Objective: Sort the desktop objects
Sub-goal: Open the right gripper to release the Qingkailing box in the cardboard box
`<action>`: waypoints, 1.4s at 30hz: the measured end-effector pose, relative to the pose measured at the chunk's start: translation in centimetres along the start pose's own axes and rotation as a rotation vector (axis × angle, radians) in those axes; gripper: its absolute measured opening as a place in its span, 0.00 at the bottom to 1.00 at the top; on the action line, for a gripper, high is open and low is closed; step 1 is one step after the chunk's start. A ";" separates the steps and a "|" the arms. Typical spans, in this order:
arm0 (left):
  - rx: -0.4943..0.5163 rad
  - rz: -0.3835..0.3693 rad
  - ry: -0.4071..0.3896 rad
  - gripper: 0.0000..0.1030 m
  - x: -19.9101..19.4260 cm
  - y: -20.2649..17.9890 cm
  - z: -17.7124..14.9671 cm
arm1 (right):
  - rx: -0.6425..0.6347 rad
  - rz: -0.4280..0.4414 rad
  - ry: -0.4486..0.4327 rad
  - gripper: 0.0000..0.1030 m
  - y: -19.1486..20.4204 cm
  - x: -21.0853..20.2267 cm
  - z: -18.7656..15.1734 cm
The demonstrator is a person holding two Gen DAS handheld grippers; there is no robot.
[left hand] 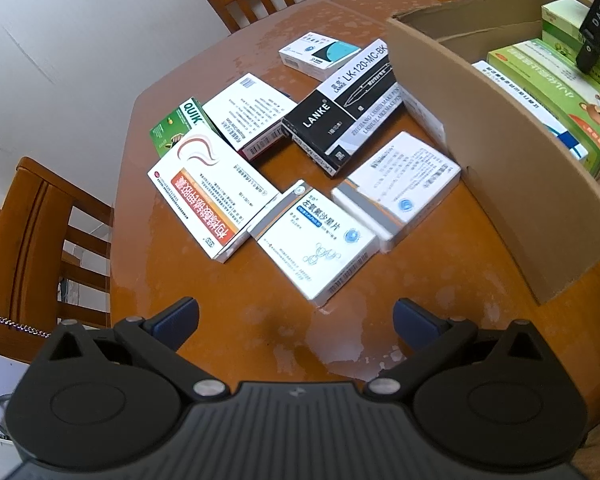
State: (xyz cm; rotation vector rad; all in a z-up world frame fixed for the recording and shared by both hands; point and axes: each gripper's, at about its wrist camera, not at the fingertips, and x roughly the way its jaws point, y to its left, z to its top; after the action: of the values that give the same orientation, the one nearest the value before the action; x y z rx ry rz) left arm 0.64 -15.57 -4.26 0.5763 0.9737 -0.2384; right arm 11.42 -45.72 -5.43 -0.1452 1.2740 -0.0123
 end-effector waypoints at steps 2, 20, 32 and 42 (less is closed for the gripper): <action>0.006 0.001 -0.001 1.00 -0.1 -0.1 0.0 | 0.003 0.023 0.001 0.72 0.1 -0.2 0.0; -0.008 0.004 -0.003 1.00 -0.3 -0.3 0.0 | 0.035 0.103 0.002 0.72 -0.6 -1.2 0.3; -0.013 -0.006 -0.001 1.00 -0.2 -0.2 -0.1 | 0.007 0.021 0.037 0.72 0.2 0.0 0.3; -0.009 -0.006 0.000 1.00 -0.1 -0.2 0.1 | 0.015 0.027 0.037 0.72 0.2 0.4 0.6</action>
State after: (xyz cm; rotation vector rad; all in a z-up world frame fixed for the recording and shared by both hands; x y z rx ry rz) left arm 0.57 -15.75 -4.25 0.5647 0.9762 -0.2393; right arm 12.08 -45.54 -5.68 -0.1150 1.3127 -0.0010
